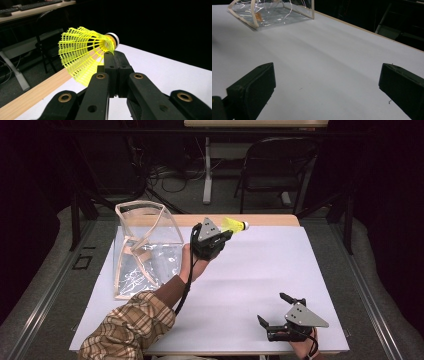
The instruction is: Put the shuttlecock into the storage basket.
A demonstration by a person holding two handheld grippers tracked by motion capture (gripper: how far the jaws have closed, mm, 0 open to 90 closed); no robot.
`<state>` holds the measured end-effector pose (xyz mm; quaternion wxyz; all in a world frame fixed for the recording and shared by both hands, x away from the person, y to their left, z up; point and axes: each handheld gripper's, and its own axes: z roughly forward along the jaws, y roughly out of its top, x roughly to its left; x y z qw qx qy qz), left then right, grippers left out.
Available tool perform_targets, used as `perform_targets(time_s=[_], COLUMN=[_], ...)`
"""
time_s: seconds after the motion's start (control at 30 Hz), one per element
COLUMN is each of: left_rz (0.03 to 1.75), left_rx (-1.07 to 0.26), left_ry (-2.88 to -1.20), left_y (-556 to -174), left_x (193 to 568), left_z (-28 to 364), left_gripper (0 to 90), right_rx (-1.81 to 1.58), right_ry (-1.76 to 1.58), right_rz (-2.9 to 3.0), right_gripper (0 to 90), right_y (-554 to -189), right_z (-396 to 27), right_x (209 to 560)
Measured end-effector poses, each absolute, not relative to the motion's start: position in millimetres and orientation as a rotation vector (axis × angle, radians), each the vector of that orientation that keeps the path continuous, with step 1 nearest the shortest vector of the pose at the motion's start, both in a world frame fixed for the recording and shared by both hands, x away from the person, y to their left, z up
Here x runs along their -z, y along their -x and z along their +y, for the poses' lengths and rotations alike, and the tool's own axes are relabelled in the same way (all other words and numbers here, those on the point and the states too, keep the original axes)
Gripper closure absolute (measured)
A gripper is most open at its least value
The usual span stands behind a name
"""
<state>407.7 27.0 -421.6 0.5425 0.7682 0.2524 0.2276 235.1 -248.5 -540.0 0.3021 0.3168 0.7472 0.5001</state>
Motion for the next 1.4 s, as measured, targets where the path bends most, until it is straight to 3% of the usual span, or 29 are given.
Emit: perform_targets(time_s=[1.4], left_rz=[0.655], left_rx=[-0.627], left_ry=[-1.76], left_y=[-417], left_x=[405], left_z=[64], left_gripper=[90.0], right_rx=[-1.322], right_ry=[-0.843], right_rz=[1.981], right_gripper=[0.4], right_y=[-235], right_z=[-248], right_x=[540])
